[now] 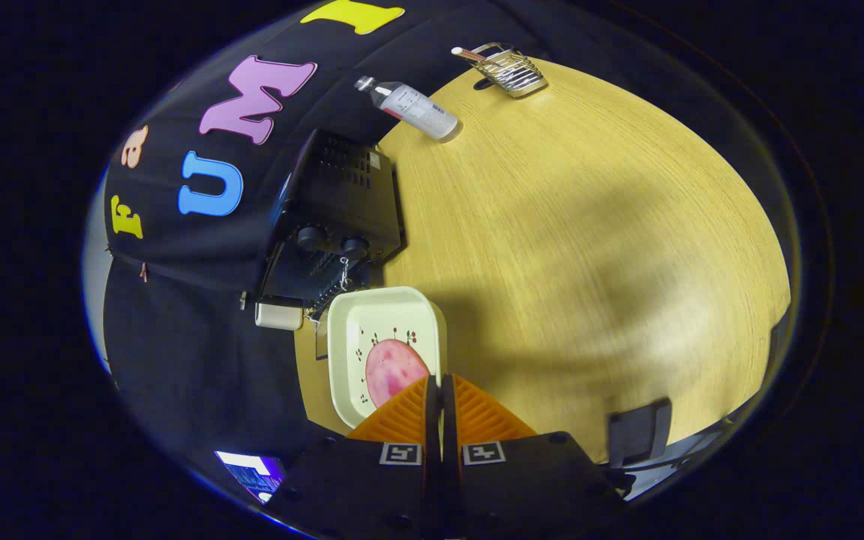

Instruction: Open the toaster oven, put the food inside, and close the toaster oven door.

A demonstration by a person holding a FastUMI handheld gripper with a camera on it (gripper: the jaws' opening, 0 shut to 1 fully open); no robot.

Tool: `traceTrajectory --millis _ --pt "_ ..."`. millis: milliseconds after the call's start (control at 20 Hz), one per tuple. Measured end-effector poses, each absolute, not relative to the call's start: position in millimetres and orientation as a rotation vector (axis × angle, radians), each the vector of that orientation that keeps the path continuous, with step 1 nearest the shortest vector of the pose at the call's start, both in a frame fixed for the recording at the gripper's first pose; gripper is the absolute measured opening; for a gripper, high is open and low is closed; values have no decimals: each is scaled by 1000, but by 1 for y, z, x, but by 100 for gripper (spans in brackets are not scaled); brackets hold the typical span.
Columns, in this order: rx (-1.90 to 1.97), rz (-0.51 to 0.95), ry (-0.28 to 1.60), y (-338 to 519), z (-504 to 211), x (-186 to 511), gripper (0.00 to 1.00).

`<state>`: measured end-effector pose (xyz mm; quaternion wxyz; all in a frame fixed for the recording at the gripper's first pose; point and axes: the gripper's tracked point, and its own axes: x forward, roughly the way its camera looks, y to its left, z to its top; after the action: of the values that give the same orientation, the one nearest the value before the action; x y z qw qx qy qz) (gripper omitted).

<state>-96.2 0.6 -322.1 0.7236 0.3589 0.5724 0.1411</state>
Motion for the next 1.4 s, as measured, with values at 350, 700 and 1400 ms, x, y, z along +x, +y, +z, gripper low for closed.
traceTrajectory --millis 350,700,1400 --pt "802 308 1235 76 -295 -106 6" --pt "822 235 1218 146 -293 -107 6" --pt "1047 -112 1144 250 -316 -37 6"
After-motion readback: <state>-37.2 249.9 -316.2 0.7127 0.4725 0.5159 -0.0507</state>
